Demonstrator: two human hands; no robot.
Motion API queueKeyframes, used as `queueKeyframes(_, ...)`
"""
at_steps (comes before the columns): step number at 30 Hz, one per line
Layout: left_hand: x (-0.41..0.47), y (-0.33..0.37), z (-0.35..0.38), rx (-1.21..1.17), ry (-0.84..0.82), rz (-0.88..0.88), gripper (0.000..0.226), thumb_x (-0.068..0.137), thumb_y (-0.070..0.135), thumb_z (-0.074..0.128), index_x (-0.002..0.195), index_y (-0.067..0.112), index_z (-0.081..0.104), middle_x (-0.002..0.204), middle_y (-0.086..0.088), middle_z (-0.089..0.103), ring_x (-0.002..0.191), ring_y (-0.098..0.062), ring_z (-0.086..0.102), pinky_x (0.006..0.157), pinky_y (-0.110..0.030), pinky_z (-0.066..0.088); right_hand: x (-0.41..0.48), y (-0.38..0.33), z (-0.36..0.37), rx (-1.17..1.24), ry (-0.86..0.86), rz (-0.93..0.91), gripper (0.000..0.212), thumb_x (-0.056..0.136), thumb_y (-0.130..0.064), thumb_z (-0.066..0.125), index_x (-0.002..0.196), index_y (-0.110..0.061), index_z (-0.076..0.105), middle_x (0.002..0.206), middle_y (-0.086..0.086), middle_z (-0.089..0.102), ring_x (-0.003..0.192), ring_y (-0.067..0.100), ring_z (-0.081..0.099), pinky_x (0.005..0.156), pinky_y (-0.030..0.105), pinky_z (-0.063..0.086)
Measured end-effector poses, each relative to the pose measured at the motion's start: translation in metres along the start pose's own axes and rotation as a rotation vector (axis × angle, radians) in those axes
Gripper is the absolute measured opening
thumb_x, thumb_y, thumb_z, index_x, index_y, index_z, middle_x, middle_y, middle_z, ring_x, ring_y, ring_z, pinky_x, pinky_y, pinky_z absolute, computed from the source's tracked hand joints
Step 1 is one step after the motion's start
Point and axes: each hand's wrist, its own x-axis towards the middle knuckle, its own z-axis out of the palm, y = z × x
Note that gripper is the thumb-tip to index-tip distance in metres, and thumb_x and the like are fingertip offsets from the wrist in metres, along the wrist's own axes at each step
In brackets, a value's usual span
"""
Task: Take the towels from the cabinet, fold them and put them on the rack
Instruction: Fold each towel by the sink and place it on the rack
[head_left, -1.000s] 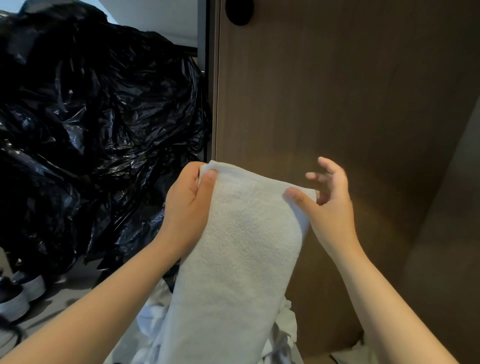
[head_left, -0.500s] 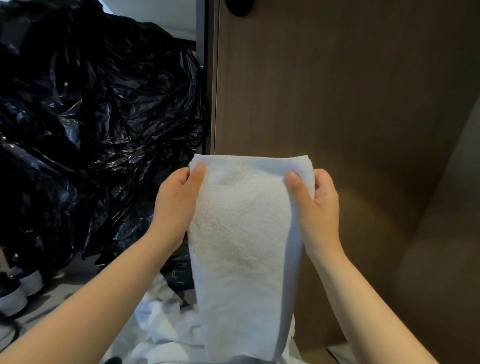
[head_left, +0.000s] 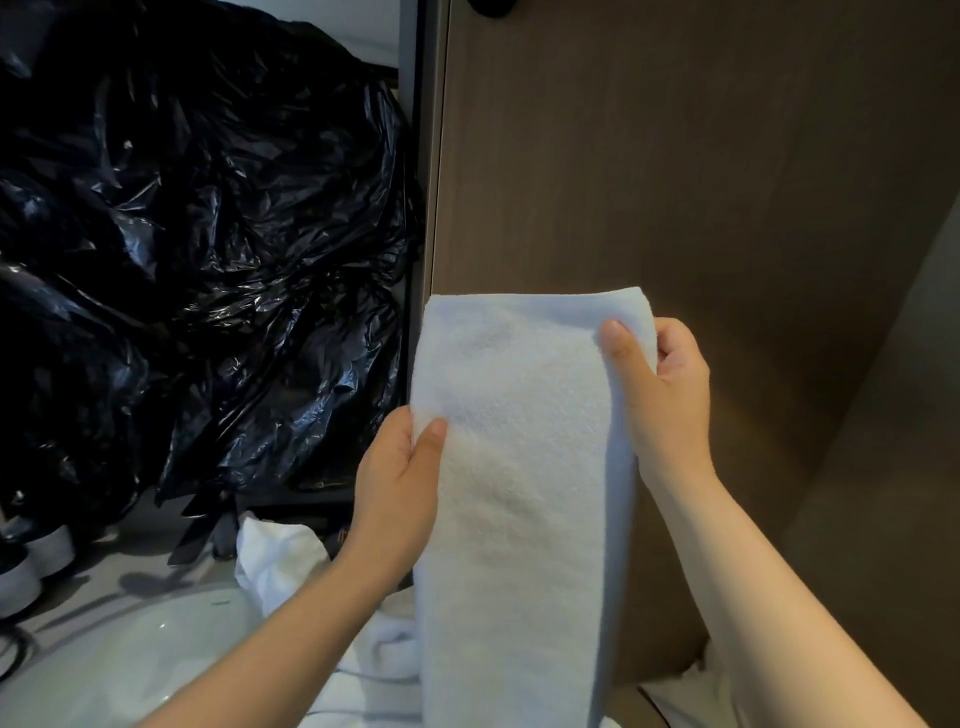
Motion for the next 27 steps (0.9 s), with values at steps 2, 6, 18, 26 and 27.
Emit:
queueKeyframes(2,0.003,0.005,0.004,-0.013,0.052,0.029,0.027,0.101,0.026,0.044,0.092,0.001,0.05,0.086,-0.016,0.055,0.07,-0.011,0.047,0.065,-0.027,0.04,-0.008,0.01,-0.007,0.083,-0.017,0.127,0.023,0.093,-0.047,0.058,0.089,-0.025,0.061,0.075,-0.017,0.06,0.073,0.001,0.057,0.063,0.012,0.047)
queueKeyframes(6,0.01,0.01,0.003,0.019,0.081,0.103,0.018,0.101,0.024,0.043,0.089,0.017,0.054,0.085,0.01,0.06,0.067,0.004,0.052,0.059,-0.009,0.041,-0.054,0.042,-0.021,0.395,-0.151,0.477,0.047,0.092,-0.046,0.051,0.111,-0.005,0.065,0.11,0.02,0.067,0.096,0.032,0.062,0.082,0.039,0.05)
queueKeyframes(18,0.022,0.013,-0.034,0.308,-0.018,0.396,0.021,0.102,0.025,0.043,0.09,0.041,0.047,0.085,0.032,0.057,0.074,0.008,0.055,0.061,-0.004,0.039,-0.12,0.046,0.015,0.182,-0.072,0.427,0.026,0.092,-0.043,0.054,0.095,-0.02,0.066,0.077,-0.011,0.072,0.066,0.002,0.065,0.057,0.013,0.048)
queueKeyframes(26,0.044,0.038,-0.016,0.158,-0.113,0.505,0.023,0.103,0.026,0.04,0.094,0.046,0.046,0.089,0.041,0.055,0.081,0.014,0.055,0.062,0.0,0.038,-0.087,0.005,-0.008,-0.064,0.155,0.112,0.026,0.096,-0.04,0.049,0.115,-0.027,0.063,0.1,-0.024,0.068,0.098,-0.004,0.063,0.076,0.008,0.05)
queueKeyframes(27,0.047,0.043,-0.01,0.132,-0.129,0.51,0.022,0.103,0.026,0.04,0.095,0.046,0.047,0.089,0.04,0.056,0.081,0.013,0.055,0.062,0.0,0.039,-0.083,0.0,-0.013,-0.1,0.21,0.052,0.026,0.098,-0.037,0.051,0.119,-0.027,0.061,0.102,-0.025,0.067,0.1,-0.005,0.062,0.08,0.008,0.05)
